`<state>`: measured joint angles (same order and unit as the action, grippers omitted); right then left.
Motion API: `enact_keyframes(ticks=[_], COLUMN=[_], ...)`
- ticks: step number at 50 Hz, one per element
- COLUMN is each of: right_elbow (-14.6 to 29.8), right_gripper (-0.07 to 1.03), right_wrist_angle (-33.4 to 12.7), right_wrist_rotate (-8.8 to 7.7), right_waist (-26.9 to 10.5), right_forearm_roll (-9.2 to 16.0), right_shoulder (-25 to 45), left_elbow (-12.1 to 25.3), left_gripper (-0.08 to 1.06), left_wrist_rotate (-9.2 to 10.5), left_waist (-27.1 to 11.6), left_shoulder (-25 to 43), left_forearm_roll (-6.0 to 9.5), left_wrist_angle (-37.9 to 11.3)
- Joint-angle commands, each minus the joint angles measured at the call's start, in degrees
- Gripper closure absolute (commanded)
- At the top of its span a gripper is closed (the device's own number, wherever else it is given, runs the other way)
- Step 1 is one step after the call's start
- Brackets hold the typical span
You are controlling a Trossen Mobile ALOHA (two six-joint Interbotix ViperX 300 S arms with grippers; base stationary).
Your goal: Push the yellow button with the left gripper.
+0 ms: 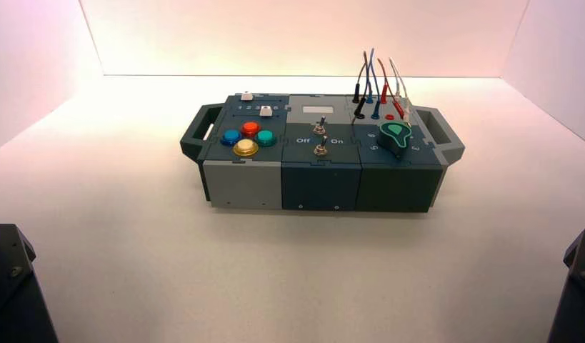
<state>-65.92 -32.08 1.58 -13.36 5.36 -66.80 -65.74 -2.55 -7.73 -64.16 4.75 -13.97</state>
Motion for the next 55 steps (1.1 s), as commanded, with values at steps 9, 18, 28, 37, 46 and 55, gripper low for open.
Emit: enact_keyframes(ticks=[9, 18, 28, 37, 46, 55], right_elbow=[2.11, 2.11, 2.11, 2.02, 2.20, 2.37], right_gripper=[0.99, 0.99, 0.99, 0.99, 0.99, 0.99], right_wrist_angle=[0.35, 0.09, -0.62, -1.05, -1.32, -1.49], right_wrist_rotate=[0.18, 0.26, 0.18, 0.26, 0.35, 0.35], right_waist=[0.00, -0.09, -0.09, -0.26, -0.26, -0.26], right_forearm_roll=[0.26, 0.18, 0.26, 0.35, 0.53, 0.62], right_shoulder=[0.88, 1.23, 1.32, 1.67, 3.43, 5.19], left_elbow=[1.49, 1.85, 3.52, 5.80, 8.79, 12.74], left_gripper=[1.01, 1.01, 1.01, 1.01, 1.01, 1.01], left_wrist_rotate=[-0.09, -0.35, -1.93, -3.43, -5.19, -6.42], left_waist=[0.09, -3.25, -15.64, -24.70, -30.76, -33.66], left_shoulder=[1.58, 4.22, 12.74, 22.50, 32.34, 39.11], left_forearm_roll=[0.00, -0.09, -0.35, -0.35, -0.35, -0.35], left_wrist_angle=[0.00, -1.14, -5.36, -8.09, -9.93, -12.48])
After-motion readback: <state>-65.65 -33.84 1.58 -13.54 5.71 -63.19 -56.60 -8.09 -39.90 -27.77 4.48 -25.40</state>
